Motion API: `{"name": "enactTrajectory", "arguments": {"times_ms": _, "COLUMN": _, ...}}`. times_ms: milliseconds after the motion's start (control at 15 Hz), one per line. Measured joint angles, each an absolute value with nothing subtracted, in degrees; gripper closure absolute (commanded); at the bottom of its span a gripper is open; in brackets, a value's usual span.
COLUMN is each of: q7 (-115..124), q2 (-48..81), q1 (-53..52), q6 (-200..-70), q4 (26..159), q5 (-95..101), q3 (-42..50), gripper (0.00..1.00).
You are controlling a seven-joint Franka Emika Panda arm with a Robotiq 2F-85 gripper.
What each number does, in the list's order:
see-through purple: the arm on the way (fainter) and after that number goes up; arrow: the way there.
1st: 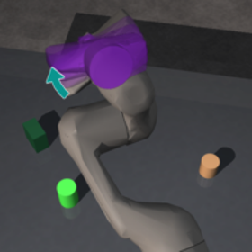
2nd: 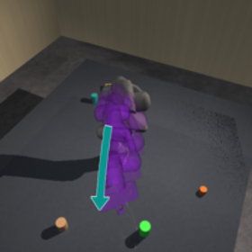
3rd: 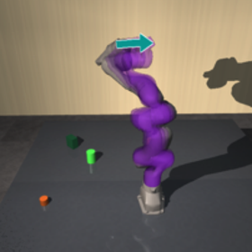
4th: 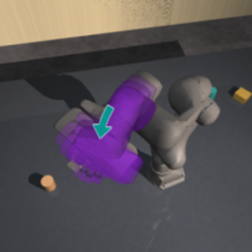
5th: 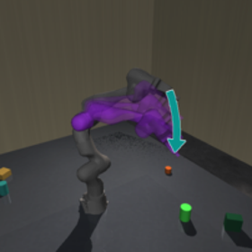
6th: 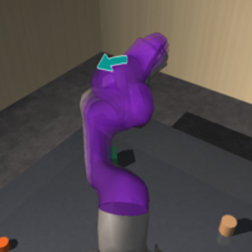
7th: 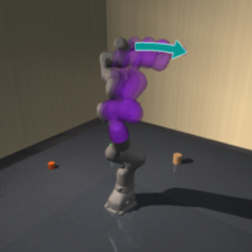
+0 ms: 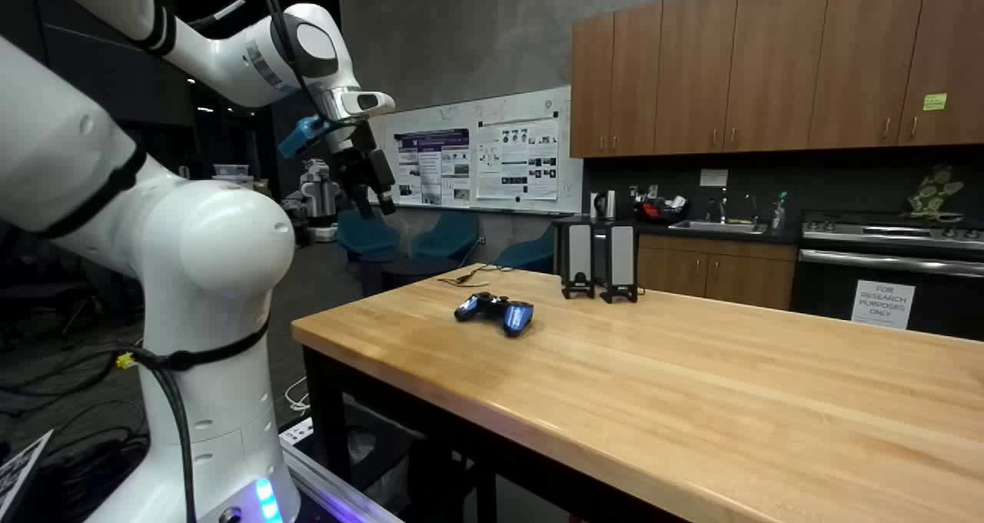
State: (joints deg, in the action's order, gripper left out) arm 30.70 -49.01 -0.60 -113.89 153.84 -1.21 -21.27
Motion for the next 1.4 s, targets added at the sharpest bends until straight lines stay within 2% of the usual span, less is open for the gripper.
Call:
{"name": "enactTrajectory", "arguments": {"times_ms": 867, "q7": 30.7, "q2": -48.6, "q1": -0.7, "q6": -114.3, "q4": 153.8, "q5": -1.2, "q3": -21.5, "gripper": 0.00}}
{"name": "enactTrajectory", "arguments": {"times_ms": 1400, "q7": 30.7, "q2": -41.3, "q1": -1.4, "q6": -119.6, "q4": 151.8, "q5": -1.1, "q3": -24.4, "gripper": 0.00}}
